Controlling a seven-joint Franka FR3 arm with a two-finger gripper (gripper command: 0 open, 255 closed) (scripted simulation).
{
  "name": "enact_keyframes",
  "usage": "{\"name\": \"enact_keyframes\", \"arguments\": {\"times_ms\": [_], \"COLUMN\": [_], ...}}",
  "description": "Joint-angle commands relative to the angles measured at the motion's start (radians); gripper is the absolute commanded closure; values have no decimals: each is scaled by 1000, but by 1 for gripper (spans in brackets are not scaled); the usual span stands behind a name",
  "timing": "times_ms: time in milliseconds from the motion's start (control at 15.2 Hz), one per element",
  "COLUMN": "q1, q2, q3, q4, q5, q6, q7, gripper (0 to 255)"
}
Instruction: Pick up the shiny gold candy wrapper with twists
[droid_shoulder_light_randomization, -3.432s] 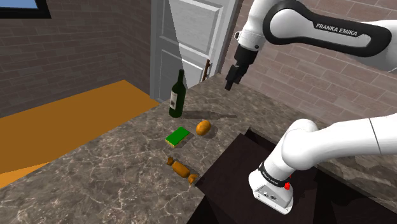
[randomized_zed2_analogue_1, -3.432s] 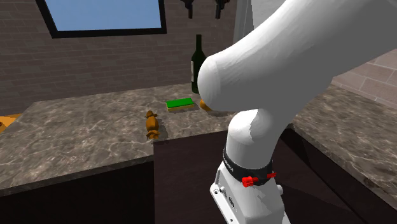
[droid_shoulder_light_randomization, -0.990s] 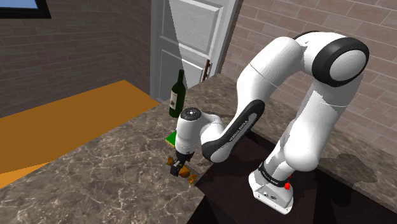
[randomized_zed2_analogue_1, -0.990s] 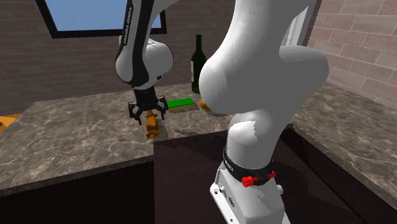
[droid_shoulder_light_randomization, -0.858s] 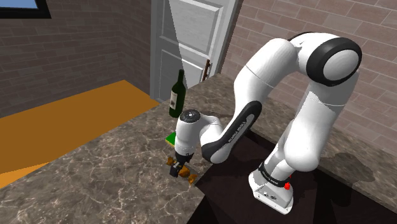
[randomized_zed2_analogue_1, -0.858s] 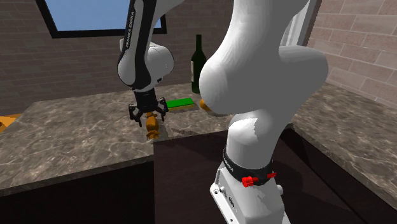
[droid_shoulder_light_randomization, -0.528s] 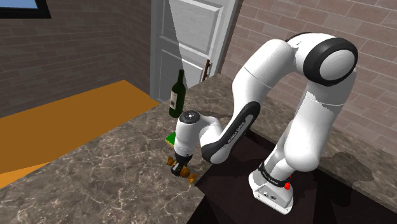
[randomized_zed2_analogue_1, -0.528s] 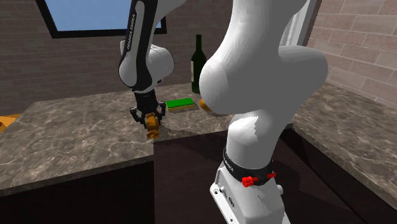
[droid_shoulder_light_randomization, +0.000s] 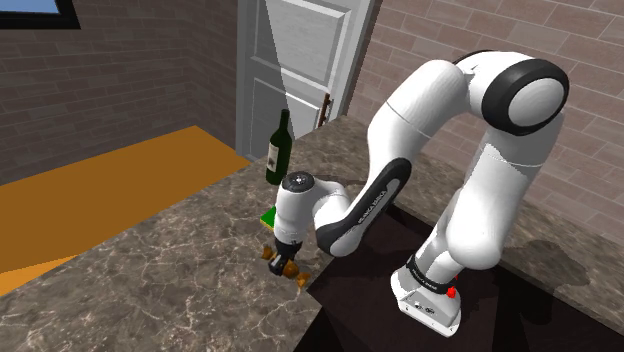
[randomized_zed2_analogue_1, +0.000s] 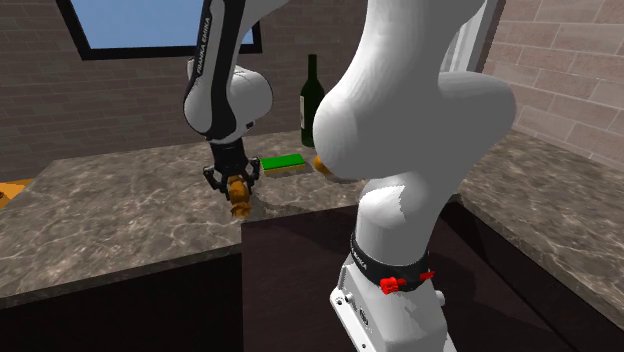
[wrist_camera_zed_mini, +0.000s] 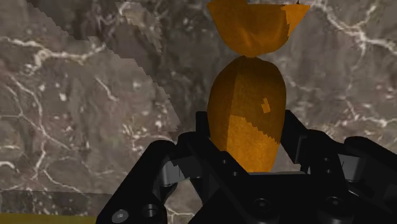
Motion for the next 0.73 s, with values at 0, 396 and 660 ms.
{"name": "enact_keyframes", "arguments": {"times_ms": [0,396,660], "q1": [-13,-34,-33], "q2": [-31,-136,-203], "q3": [20,64,74], "q4": [-4,-11,-8], "q5": [39,164,233], "q6": [-22,-104,-163], "q7": [-30,-120,-171], "gripper": [255,255,255]}}
